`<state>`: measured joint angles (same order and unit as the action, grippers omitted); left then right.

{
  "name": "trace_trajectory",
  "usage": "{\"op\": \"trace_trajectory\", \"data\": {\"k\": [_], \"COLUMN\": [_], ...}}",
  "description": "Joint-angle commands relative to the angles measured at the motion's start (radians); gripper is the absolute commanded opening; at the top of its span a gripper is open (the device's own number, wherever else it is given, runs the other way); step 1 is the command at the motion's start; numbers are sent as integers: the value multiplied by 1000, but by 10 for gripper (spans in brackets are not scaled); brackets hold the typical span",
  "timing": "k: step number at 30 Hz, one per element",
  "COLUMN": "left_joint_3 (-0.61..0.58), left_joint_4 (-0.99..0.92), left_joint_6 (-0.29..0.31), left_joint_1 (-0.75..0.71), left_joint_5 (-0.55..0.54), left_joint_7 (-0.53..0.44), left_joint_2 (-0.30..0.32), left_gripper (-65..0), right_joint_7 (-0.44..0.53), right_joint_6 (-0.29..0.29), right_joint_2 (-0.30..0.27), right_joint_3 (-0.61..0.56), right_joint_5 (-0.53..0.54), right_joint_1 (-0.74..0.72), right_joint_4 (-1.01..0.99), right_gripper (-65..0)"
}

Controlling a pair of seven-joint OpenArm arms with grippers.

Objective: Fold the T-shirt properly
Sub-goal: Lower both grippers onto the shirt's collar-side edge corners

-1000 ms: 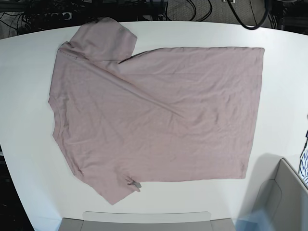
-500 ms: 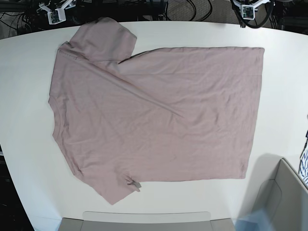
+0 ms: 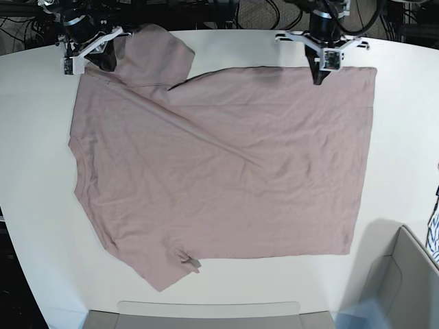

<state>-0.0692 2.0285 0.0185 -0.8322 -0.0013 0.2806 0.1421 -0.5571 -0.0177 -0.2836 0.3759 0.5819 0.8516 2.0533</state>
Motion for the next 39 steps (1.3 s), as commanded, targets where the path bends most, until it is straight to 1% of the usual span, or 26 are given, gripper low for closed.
{"op": "trace_trajectory", "data": {"k": [1,3,5,7,8,10,12,15,17,20,23,26,27,30,34,39], "left_joint_3": [-11,-31,-33,-30,-27,-27,-30,-30,-27,-27,-28,-31,-31,-31,-30,-25], "left_joint_4": [18,18,18,18,18,18,18,18,18,18,18,18,18,18,18,18], "left_joint_6": [-19,-19,-19,-19,-19,-19,-19,-19,-19,-19,-19,-19,-19,-19,-19,-19], "left_joint_1": [-8,-5,-3,-3,-3,-3,-3,-3,-3,-3,-3,-3,-3,-3,-8,-9], "left_joint_5": [1,1,1,1,1,2,2,2,2,2,2,2,2,2,2,2], "left_joint_7": [-25,-25,-25,-25,-25,-25,-25,-25,-25,-25,-22,-22,-22,-21,-21,-21], "left_joint_2": [6,9,9,9,9,9,9,9,9,11,11,11,11,11,11,11], "left_gripper": [-646,-642,-618,-584,-565,-532,-516,-517,-517,-517,-517,-517,-517,-517,-517,-517], "right_joint_7": [2,-28,-57,-80,-97,-148,-214,-286,-324,-335,-334,-334,-334,-334,-334,-335], "right_joint_6": [-20,-51,-75,-106,-132,-198,-267,-327,-341,-345,-356,-417,-425,-423,-423,-425], "right_joint_2": [-13,-15,-13,-18,-21,-18,-10,40,67,74,63,60,60,62,67,68], "right_joint_3": [15,48,104,159,191,272,355,443,481,479,455,427,413,381,349,301], "right_joint_5": [39,102,181,254,289,336,341,341,339,339,343,339,339,326,255,247], "right_joint_1": [-10,-12,-12,-12,-12,-22,-41,-74,-101,-117,-131,-145,-154,-167,-206,-226], "right_joint_4": [14,14,14,14,13,13,8,-29,-92,-237,-333,-366,-369,-385,-440,-518], "right_gripper": [-600,-539,-473,-433,-418,-407,-407,-408,-408,-408,-408,-408,-408,-408,-408,-408]}}
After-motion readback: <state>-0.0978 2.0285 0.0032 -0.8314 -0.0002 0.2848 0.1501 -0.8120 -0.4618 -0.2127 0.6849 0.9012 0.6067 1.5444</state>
